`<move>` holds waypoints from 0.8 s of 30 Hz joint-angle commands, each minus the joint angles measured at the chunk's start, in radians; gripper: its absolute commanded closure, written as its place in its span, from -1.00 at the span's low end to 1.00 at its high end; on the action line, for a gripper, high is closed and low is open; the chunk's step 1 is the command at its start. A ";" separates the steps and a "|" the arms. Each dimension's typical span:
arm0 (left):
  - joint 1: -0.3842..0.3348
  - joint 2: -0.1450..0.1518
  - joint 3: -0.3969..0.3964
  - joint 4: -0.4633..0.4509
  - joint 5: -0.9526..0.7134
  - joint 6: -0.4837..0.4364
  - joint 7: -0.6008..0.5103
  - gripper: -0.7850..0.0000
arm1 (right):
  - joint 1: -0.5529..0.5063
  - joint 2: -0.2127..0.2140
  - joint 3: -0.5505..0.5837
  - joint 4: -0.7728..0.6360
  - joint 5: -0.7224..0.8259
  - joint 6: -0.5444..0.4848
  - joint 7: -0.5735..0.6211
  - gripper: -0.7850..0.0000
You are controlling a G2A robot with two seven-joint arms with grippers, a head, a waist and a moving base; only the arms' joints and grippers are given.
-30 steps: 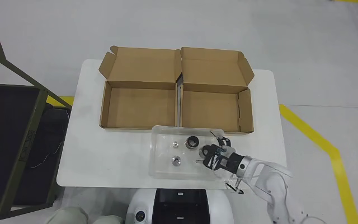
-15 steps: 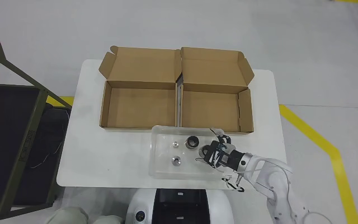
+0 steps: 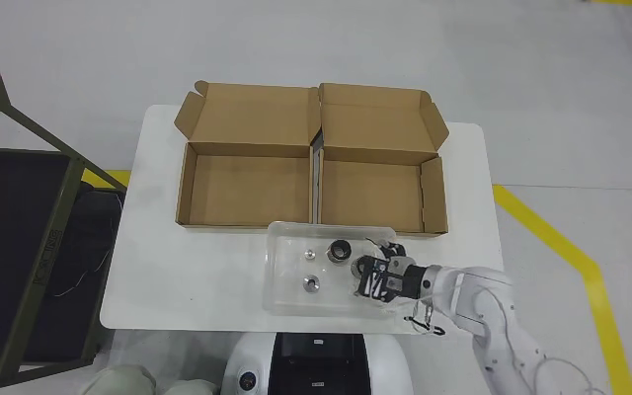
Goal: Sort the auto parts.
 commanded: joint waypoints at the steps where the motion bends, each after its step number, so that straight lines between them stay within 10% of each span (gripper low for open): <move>1: 0.000 0.000 0.000 0.000 0.000 0.000 0.000 -1.00 | 0.017 0.002 0.001 0.012 0.017 -0.010 0.022 -1.00; 24: 0.000 0.000 0.000 0.000 0.000 0.000 0.000 -1.00 | 0.103 0.014 -0.140 0.086 -0.026 0.088 0.228 -1.00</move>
